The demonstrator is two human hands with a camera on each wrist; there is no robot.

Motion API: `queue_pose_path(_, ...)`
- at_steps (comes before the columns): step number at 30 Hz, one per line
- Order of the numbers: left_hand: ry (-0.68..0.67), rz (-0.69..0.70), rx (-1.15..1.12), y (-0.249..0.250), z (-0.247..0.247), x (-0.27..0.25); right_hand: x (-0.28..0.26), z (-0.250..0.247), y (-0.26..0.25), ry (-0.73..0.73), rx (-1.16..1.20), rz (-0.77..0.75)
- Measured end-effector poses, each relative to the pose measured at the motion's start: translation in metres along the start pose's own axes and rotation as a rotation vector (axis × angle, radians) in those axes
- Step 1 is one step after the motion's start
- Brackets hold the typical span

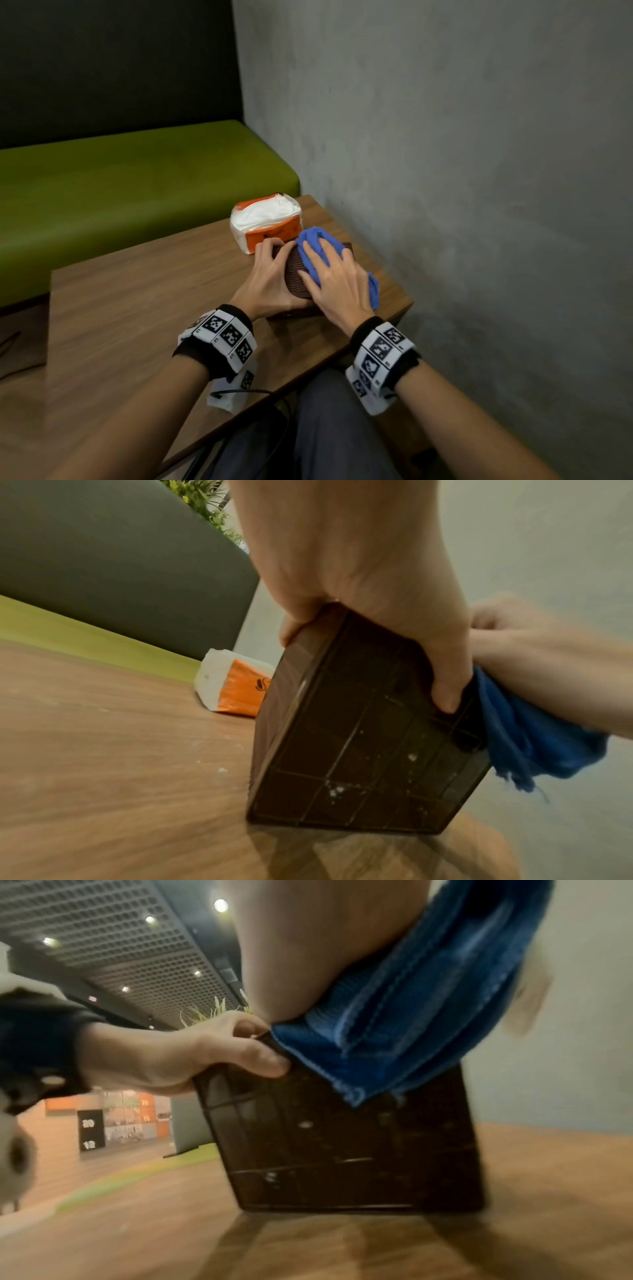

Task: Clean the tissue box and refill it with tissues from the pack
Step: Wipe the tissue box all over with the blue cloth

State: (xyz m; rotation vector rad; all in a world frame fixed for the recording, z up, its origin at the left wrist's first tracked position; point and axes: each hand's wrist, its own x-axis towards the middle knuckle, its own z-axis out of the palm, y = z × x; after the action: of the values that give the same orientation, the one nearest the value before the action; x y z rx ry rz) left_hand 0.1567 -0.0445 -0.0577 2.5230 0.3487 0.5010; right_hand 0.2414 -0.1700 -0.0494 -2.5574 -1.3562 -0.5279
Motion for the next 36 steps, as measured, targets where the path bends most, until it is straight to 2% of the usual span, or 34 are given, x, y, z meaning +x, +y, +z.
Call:
queue_pose_path(3, 0.007, -0.039, -0.034, -0.008, -0.003, 0.000, 0.004, 0.000, 0.029, 0.049, 0.146, 0.166)
queue_pose_path(5, 0.070, -0.085, -0.106, -0.015, -0.003, -0.005, 0.009, -0.001, 0.046, 0.043, 0.501, 0.296)
queue_pose_path(7, 0.158, -0.129, -0.212, -0.018, -0.001, -0.012, 0.014, -0.006, 0.047, 0.111, 0.865, 0.312)
queue_pose_path(9, 0.185, -0.141, -0.260, -0.021, 0.005, -0.016, 0.019, -0.008, 0.038, 0.188, 0.963, 0.284)
queue_pose_path(11, 0.133, -0.152, -0.272, -0.022, 0.007, -0.017, 0.022, -0.009, 0.033, 0.165, 0.995, 0.239)
queue_pose_path(13, 0.062, -0.131, -0.230, -0.021, 0.003, -0.013, 0.025, -0.012, 0.029, 0.164, 0.970, 0.218)
queue_pose_path(16, 0.009, -0.071, -0.130, -0.004, -0.002, 0.007, 0.026, -0.018, 0.012, 0.195, 0.851, 0.094)
queue_pose_path(19, -0.005, -0.009, -0.224, 0.012, -0.009, 0.024, 0.026, -0.021, -0.001, 0.173, 0.747, 0.043)
queue_pose_path(21, 0.068, 0.003, -0.275, 0.005, -0.013, 0.017, 0.021, -0.016, 0.006, 0.140, 0.710, 0.062)
queue_pose_path(24, 0.193, -0.033, -0.334, -0.005, -0.018, -0.002, 0.010, -0.004, 0.025, 0.096, 0.732, 0.169)
queue_pose_path(26, 0.201, -0.031, -0.328, -0.006, -0.016, -0.006, 0.014, -0.002, 0.027, 0.098, 0.715, 0.214)
queue_pose_path(28, 0.207, -0.033, -0.339, -0.003, -0.011, -0.003, 0.021, -0.010, 0.018, 0.131, 0.591, 0.177)
queue_pose_path(32, 0.252, 0.066, -0.325, 0.000, -0.005, 0.001, 0.019, -0.021, 0.001, 0.188, 0.475, -0.064)
queue_pose_path(34, 0.307, 0.158, -0.271, -0.005, -0.002, -0.002, 0.012, -0.016, 0.010, 0.227, 0.463, -0.059)
queue_pose_path(36, 0.337, 0.233, -0.228, -0.015, 0.001, -0.008, 0.011, -0.013, 0.027, 0.269, 0.479, 0.024)
